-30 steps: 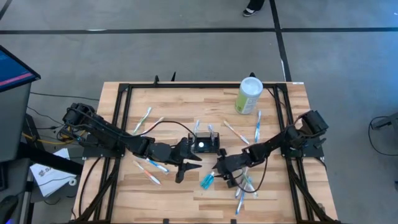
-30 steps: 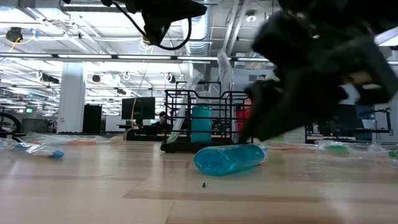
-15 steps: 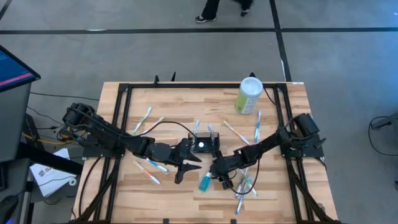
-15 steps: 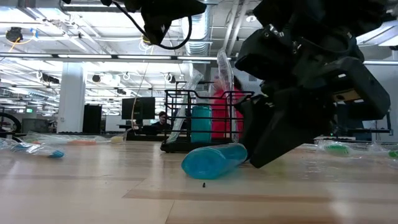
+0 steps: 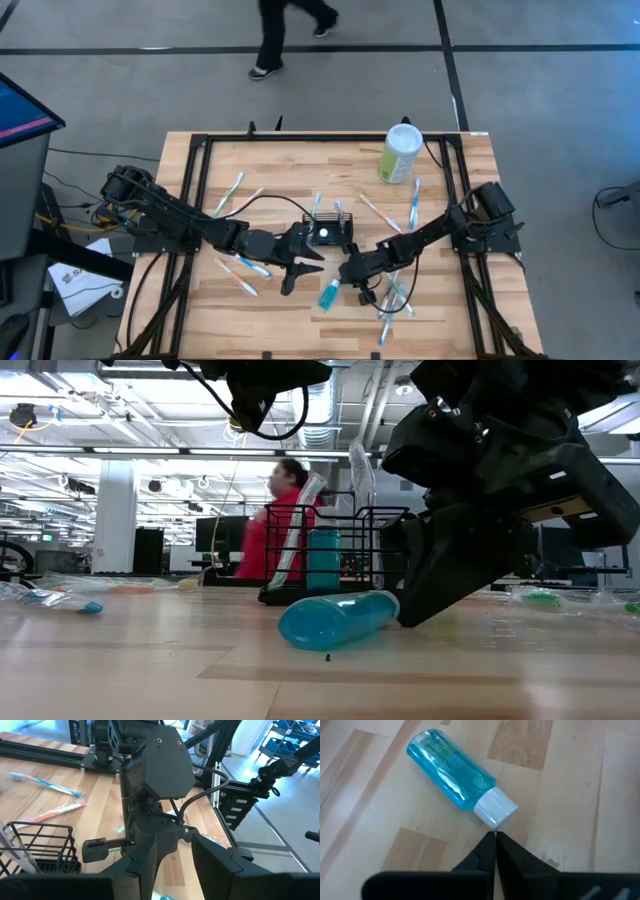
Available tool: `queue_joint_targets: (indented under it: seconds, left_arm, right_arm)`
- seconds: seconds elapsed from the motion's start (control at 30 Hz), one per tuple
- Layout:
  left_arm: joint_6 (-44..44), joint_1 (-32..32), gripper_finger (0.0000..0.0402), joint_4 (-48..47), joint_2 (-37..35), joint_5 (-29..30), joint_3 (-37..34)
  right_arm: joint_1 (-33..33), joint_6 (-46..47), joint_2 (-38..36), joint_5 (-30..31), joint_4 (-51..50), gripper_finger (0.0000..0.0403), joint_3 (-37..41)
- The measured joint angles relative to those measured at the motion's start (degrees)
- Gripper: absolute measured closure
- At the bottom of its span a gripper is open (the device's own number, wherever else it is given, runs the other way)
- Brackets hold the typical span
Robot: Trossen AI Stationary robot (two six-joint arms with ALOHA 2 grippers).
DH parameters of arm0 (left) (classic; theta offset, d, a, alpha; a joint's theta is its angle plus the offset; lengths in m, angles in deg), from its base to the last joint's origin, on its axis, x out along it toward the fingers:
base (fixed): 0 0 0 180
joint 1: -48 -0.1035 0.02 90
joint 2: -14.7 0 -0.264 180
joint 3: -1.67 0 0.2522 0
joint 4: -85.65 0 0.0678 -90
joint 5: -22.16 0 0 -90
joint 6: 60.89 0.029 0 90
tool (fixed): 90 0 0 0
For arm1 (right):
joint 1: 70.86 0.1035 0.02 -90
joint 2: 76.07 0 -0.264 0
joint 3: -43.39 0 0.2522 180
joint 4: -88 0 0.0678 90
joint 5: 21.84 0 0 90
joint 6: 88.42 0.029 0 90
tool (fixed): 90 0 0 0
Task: Pick & Place toothbrushing station
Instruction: Put the mouthwash bottle into the middle compartment of the organizer
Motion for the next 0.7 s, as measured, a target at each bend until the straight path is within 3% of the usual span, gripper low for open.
queue_joint_targets:
  seconds: [0.37, 0.7]
  left_arm:
    - [0.0, 0.2, 0.0285, -0.1, 0.0, 0.0, 0.0]
    - [0.0, 0.2, 0.0285, -0.1, 0.0, 0.0, 0.0]
  right_arm:
    - [0.6, -1.1, 0.2, -0.2, -2.4, 0.0302, -3.0]
    - [0.0, -7.9, 0.1, 3.5, -5.0, 0.0247, -5.4]
